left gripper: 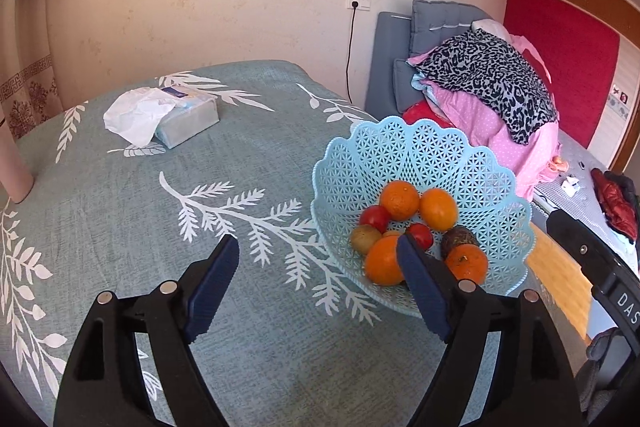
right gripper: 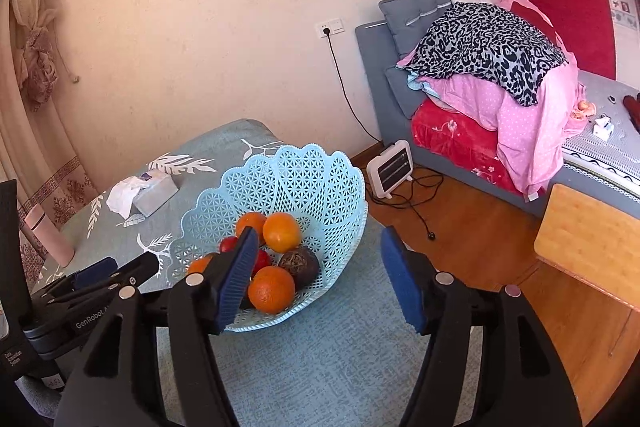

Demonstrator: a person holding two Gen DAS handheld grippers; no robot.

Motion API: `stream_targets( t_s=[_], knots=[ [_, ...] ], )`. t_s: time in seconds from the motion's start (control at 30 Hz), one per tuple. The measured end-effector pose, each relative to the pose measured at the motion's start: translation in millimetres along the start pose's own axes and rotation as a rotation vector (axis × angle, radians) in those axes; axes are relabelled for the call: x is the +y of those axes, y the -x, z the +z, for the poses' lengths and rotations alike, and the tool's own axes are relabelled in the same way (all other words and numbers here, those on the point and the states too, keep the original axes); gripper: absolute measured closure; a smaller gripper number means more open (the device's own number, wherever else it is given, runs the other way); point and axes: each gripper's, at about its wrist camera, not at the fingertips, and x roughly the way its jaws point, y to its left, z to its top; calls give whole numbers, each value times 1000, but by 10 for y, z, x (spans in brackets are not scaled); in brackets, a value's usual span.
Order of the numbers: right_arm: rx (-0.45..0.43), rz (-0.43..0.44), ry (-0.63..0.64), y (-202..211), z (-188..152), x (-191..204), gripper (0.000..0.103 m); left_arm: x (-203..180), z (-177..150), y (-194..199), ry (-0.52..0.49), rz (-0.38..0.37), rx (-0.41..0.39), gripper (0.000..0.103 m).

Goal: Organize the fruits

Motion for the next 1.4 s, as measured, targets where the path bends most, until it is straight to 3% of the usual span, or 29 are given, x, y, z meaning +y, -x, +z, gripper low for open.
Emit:
stream_targets(
  t_s=[0.07,0.27,0.73,1.4],
  knots=[
    [5,1,7,-14,-11,19,35,7,-25,28,-9,32,-9,14],
    [17,3,24,-47,-54,71,30,-11,-99,75,-52,94,-25,11],
    [51,27,93,-119,-173,253,22,13,-163,163,-83,199,-88,10],
    [109,49,160,-229,-294,406,16,22,-223,193,-84,224,-90,5]
  ],
)
